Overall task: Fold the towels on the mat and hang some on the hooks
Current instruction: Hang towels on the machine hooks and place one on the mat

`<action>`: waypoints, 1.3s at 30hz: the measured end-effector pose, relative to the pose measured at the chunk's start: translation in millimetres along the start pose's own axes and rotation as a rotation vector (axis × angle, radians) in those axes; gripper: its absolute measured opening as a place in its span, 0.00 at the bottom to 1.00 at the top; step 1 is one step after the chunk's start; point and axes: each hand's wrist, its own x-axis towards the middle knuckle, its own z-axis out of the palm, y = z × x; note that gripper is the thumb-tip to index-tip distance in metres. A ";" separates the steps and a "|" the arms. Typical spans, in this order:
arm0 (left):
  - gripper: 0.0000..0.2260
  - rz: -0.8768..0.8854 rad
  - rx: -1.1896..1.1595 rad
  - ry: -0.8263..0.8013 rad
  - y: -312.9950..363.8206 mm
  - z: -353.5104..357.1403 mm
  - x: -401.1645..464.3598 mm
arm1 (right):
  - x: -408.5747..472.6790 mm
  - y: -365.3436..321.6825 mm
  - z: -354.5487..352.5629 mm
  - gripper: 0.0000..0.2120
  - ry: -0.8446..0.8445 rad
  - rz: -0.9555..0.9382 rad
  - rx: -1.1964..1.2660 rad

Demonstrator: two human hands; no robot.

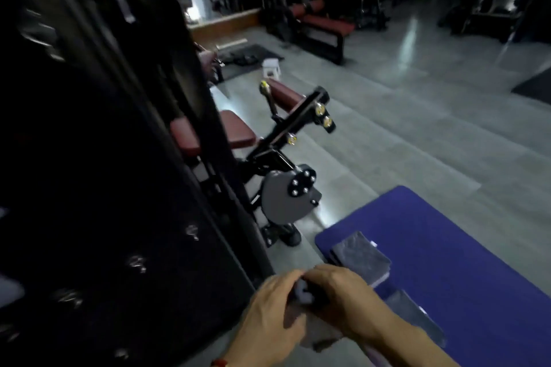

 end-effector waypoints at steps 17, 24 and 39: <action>0.14 -0.074 -0.628 0.782 57.8 -303.9 -190.2 | 130.6 -332.2 20.8 0.10 0.232 -0.703 0.306; 0.12 0.020 -0.745 0.793 54.2 -349.7 -161.7 | 178.6 -361.7 -9.8 0.05 0.072 -0.692 0.599; 0.11 -0.028 -0.049 0.793 46.7 -411.7 -121.3 | 240.9 -347.7 -56.1 0.04 -0.052 -0.617 0.438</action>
